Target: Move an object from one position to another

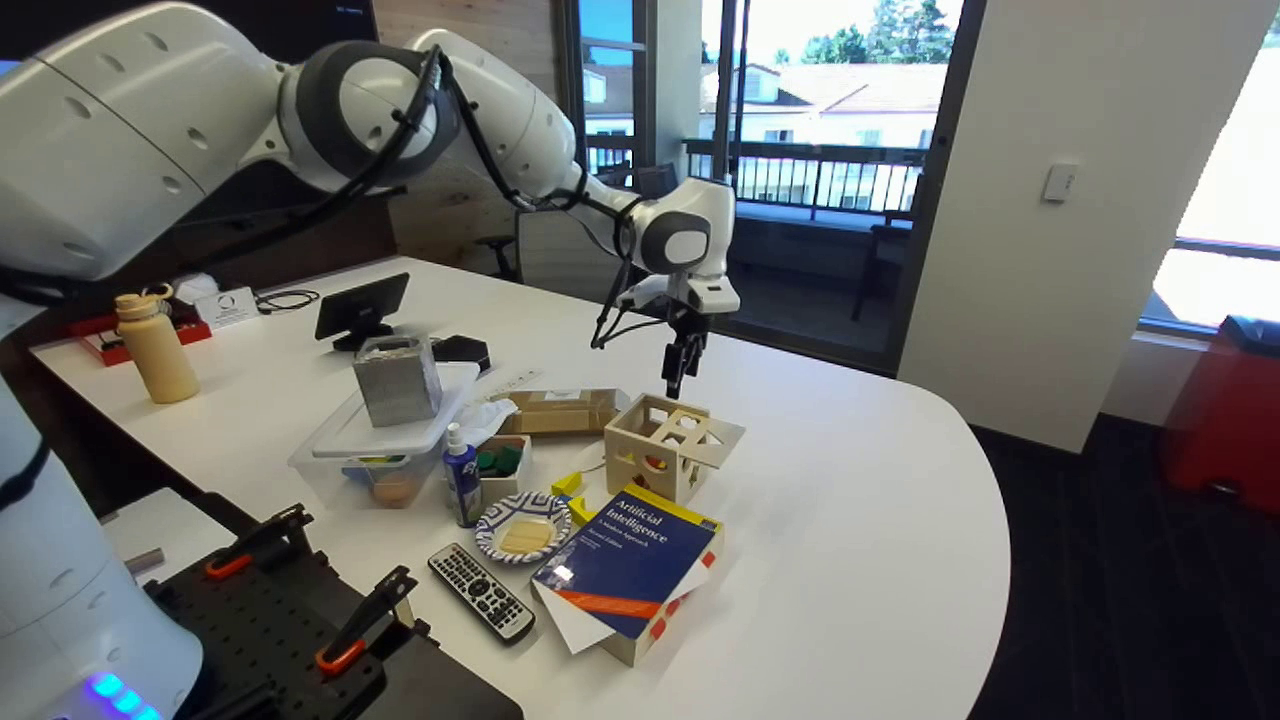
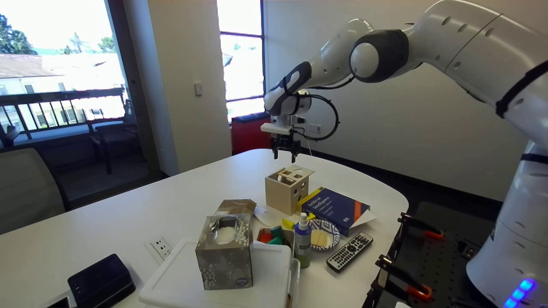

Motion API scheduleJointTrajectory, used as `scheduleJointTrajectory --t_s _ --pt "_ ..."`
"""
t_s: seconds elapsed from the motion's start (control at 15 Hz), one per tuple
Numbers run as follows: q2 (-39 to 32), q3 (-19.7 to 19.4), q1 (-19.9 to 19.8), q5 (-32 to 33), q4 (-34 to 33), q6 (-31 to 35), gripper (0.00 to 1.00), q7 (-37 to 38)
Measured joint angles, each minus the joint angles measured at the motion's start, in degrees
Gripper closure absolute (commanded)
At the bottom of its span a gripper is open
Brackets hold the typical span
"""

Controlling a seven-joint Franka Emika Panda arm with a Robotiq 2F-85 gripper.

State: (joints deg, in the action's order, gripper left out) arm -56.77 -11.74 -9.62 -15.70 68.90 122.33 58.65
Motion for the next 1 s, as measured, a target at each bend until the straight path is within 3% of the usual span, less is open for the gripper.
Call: scheduleJointTrajectory --t_s 0.53,1.0 --pt "13.9 -0.3 5.4 8.8 10.7 0.8 0.0 0.0" --pt "21.2 -0.1 6.7 10.2 19.7 1.7 0.0 -0.2"
